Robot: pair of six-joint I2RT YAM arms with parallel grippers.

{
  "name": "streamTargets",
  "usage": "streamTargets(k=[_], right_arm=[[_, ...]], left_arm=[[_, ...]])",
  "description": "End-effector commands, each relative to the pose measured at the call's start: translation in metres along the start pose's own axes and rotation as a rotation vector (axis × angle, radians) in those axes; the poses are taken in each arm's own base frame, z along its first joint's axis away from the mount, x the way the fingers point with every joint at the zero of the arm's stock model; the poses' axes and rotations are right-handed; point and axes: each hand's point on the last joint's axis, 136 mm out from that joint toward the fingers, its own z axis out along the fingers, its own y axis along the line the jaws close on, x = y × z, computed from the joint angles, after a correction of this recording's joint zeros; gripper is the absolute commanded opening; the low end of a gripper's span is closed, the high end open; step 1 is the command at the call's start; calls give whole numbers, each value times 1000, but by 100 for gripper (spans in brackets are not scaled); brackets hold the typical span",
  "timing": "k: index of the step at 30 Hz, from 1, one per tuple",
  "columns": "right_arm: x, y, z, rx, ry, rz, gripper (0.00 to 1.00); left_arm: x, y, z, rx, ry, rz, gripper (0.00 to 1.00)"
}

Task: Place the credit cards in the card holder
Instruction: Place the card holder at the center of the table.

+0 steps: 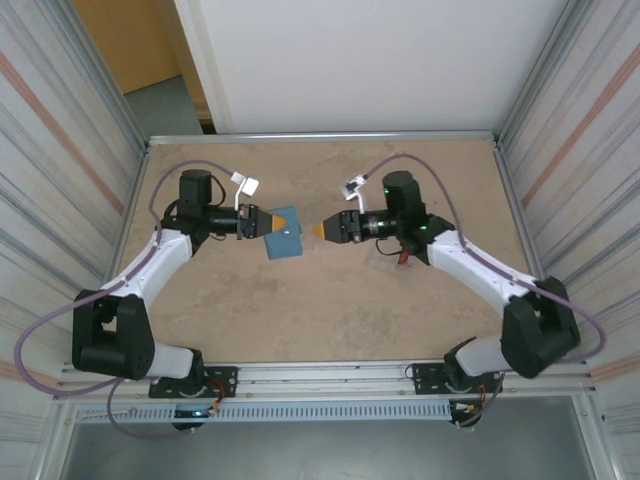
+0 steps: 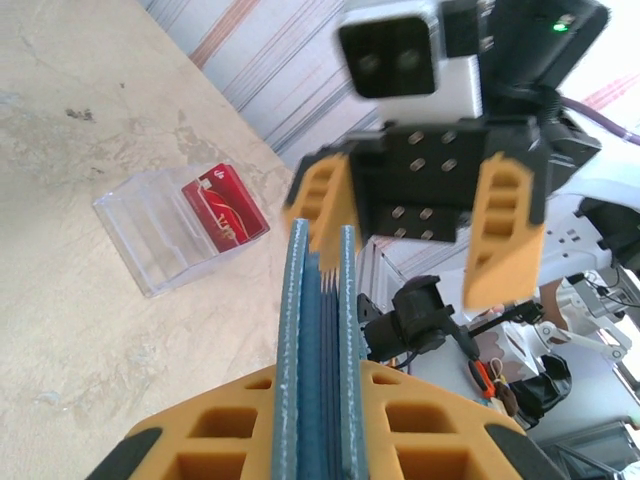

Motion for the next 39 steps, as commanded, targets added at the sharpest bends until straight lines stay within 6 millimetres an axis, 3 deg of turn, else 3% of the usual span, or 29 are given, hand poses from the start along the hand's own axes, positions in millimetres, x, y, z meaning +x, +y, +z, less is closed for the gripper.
streamTargets(k=[1,8,9,12,14,22,32,35,37,39], right_arm=[[-3,-8,-33,183,-83,-65,72],[5,-29,-96,484,-214,-90,86],[5,-25,-106,507,-239,-103,88],[11,-27,-126,580,-285,-104,98],[16,-29,-136,621,-306,-103,99],[30,-30,-152,686,-302,-98,99],[37,-31,-160,725,-294,-92,99],[39,-31,-164,738,-299,-96,99],[41,-32,-166,750,-299,-94,99],[42,-34,-168,764,-295,-91,99]], left_arm=[[11,14,6,-38,16,-36,0],[52,38,40,-79,133,-105,0],[57,44,44,-94,149,-119,2],[71,57,57,-113,188,-172,3],[81,66,65,-113,210,-220,2],[109,85,87,-100,285,-337,1],[130,120,95,-165,346,-463,6],[135,125,96,-173,364,-477,13],[135,126,96,-179,369,-473,29],[134,127,94,-191,367,-470,34]])
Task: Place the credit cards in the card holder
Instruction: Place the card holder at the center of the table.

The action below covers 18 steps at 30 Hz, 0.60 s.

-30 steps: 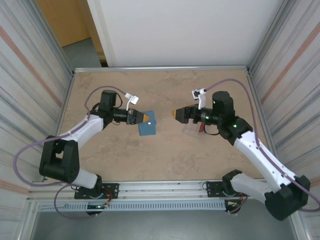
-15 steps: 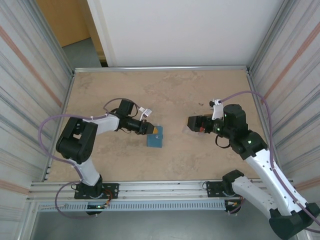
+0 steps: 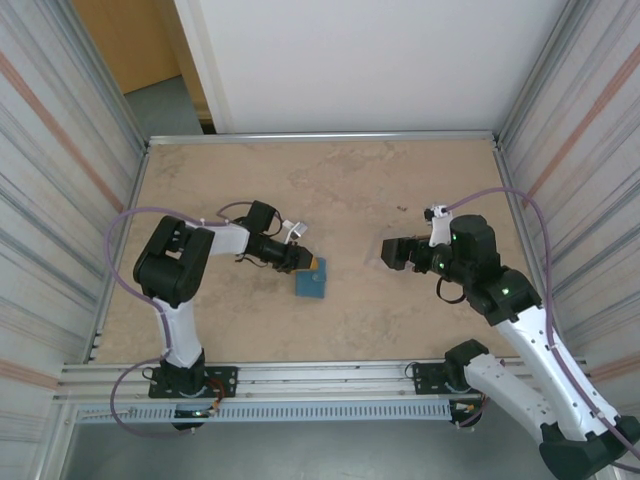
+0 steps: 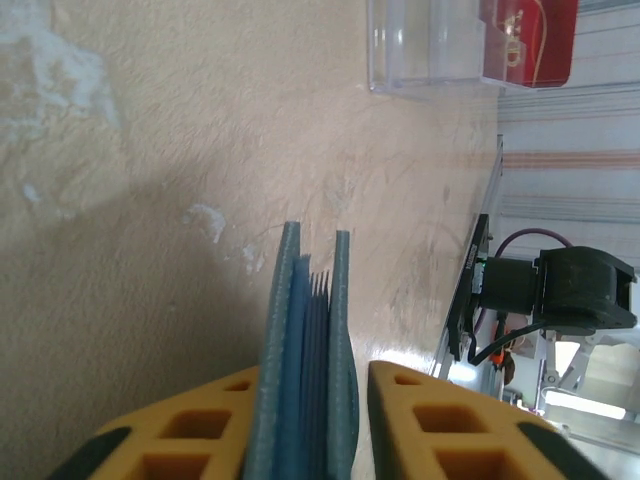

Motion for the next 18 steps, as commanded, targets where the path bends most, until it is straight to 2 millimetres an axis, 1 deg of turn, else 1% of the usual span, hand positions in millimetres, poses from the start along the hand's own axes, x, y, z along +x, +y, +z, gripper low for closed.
streamTargets(k=[1,3,8,11,14,16,18], right_arm=[[4,-10,-2,49,6,-20,99],[4,-17,-1,82,5,-14,99],[1,-34,5,168,6,-13,99],[-6,-46,9,228,-14,-20,99],[-17,-59,12,269,-58,-23,99],[-25,-73,15,309,-97,-11,99],[-29,-91,17,358,-116,43,99]], left_arm=[[-5,-3,-4,-10,-1,14,37],[-6,-1,-7,-26,-8,9,46],[-13,-2,-18,-64,-40,19,61],[-17,-3,-27,-109,-64,45,70],[-20,-2,-40,-202,-99,82,83],[-22,1,-51,-287,-125,123,91],[-24,0,-64,-357,-153,183,97]])
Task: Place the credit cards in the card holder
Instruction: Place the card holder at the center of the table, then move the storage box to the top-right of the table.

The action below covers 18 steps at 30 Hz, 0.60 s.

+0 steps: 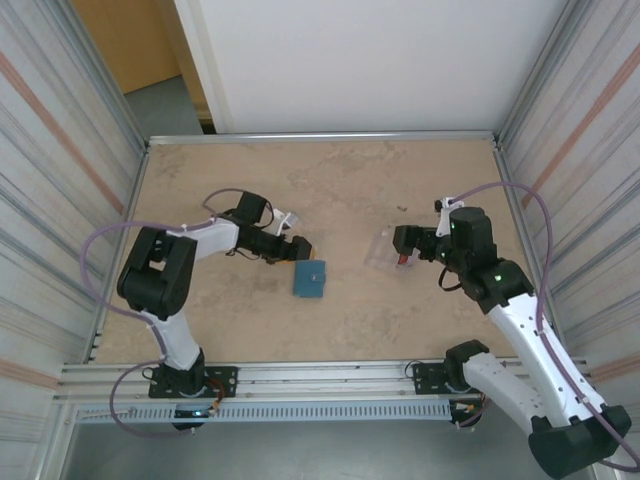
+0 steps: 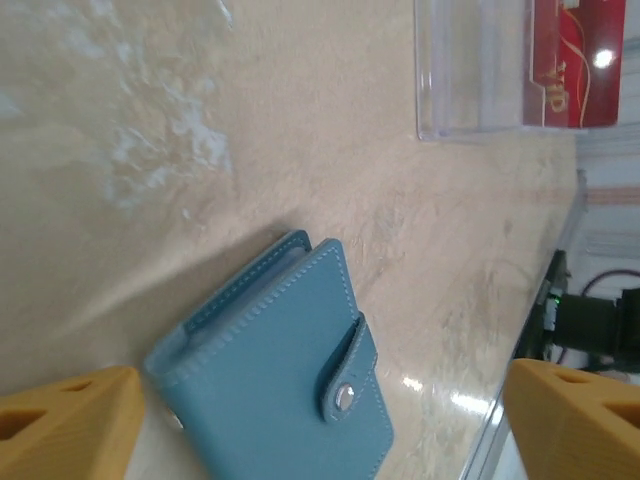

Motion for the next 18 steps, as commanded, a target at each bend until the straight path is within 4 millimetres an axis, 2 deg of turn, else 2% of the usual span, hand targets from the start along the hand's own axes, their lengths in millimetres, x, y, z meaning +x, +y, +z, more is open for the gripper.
streamTargets(k=[1,2,6,9,11,13,16,18], right_arm=[[-12,-28,12,94,-49,58,99],[-11,-32,15,90,-34,96,99],[6,-21,23,48,39,138,99],[11,5,28,-7,77,143,99],[15,32,38,-77,108,152,97],[28,48,53,-60,182,133,97],[42,55,64,41,259,104,98],[52,65,67,53,308,145,98]], left_arm=[[-7,5,-27,-151,-62,115,99],[-7,7,-33,-173,-80,127,99],[-12,8,-61,-226,-167,174,99],[-16,9,-85,-261,-239,220,99],[-20,13,-103,-275,-294,219,99],[-24,20,-117,-295,-337,201,99],[-28,30,-135,-345,-381,193,99],[-29,32,-144,-357,-404,189,99]])
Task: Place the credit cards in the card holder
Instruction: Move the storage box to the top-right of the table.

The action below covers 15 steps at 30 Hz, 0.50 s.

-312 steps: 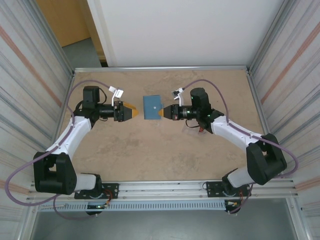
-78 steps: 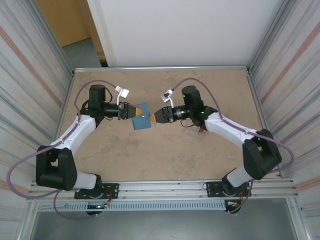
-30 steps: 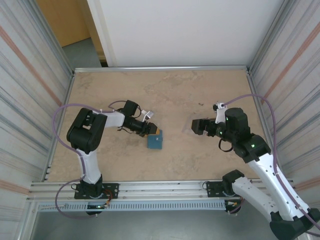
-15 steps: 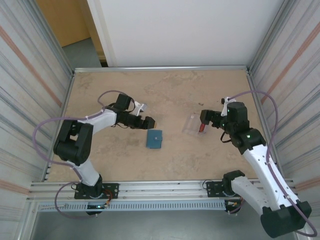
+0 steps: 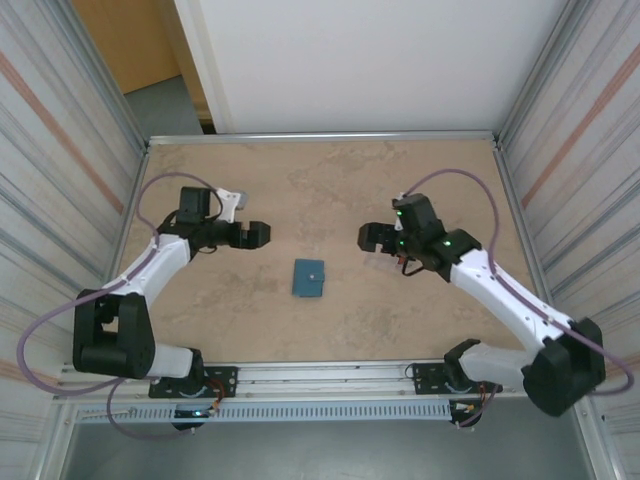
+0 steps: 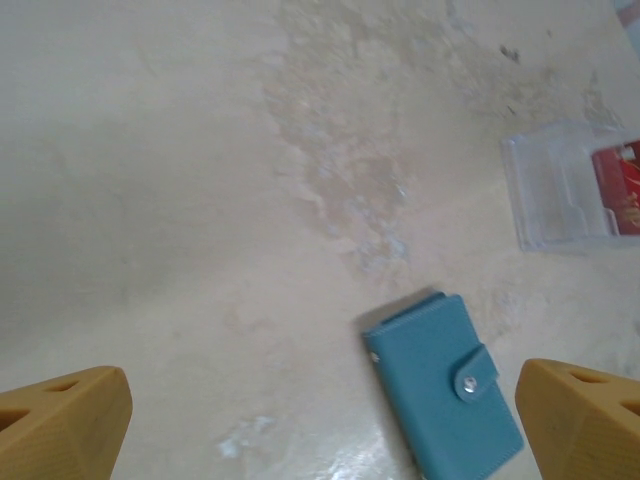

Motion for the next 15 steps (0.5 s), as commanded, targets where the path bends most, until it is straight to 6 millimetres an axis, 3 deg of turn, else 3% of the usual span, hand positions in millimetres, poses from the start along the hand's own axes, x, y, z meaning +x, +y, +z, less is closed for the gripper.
streamTargets(k=[1,5,10,13,15], right_arm=[[8,7,1,55,36,99,98],[45,11,13,84,128,148,96],[91,-6,34,116,228,202,95],[99,-19,43,139,241,221,95],[94,-22,49,131,237,231,95]], left_arm=[[-7,5,-12,-28,-50,39,99],[-9,5,-18,-14,-75,39,99],[-14,13,-20,-38,-86,43,99],[-16,17,-22,-50,-91,30,99],[-15,18,-22,-52,-91,28,99]])
